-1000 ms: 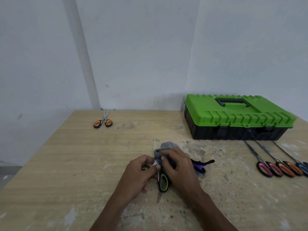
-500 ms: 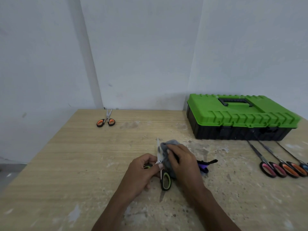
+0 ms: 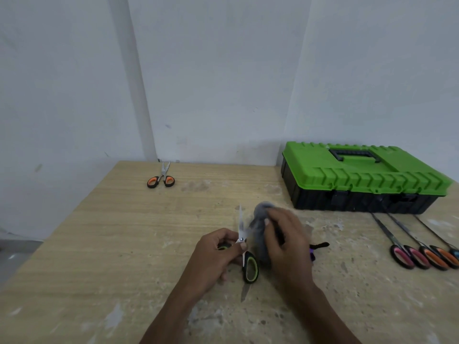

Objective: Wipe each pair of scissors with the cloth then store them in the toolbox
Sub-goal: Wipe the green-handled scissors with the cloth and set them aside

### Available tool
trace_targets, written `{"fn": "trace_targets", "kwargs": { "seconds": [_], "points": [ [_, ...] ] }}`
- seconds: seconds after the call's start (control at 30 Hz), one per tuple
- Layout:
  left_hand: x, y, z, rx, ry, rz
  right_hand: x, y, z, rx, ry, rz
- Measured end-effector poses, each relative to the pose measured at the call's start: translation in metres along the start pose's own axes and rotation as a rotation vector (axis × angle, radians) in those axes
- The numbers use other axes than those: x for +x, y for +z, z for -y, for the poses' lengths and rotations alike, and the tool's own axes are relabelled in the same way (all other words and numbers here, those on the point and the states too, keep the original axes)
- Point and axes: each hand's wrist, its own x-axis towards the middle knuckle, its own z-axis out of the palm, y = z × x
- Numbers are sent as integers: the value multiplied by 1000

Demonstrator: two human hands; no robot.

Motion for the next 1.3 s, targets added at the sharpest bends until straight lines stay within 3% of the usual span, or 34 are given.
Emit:
{"fn": "trace_targets", "kwargs": {
  "seconds": [0.13,0.3,0.37,0.47,0.53,0.63,0.83,1.17,1.23,1.3],
  "points": [
    [0,0,1,3,33,14,-8,19,7,-180,-214,287],
    [1,0,1,56,35,9,13,18,-10,-226,-189,304],
    [2,0,2,62,26,6,26,10,-22,-219,-93,269],
    [2,0,0,19,7,-4,45,-16,-36,-133,205,95],
    [2,0,-1,1,2,-1,53,-37,-39,-116,247,-24],
    [3,2,1,1,5,1,51,-55,-30,-115,121,-9],
    [2,3,2,21,37,-28,35,-34,-15,-389,-366,375],
    [3,2,6,88,108,-62,32,-22,-16,-422,-639,599],
    [2,4,4,64,95,-49,44,-30,-29,-424,-541,646],
    [2,3,3,42,94,-48,58,-38,-42,-438,-271,567]
  ]
}}
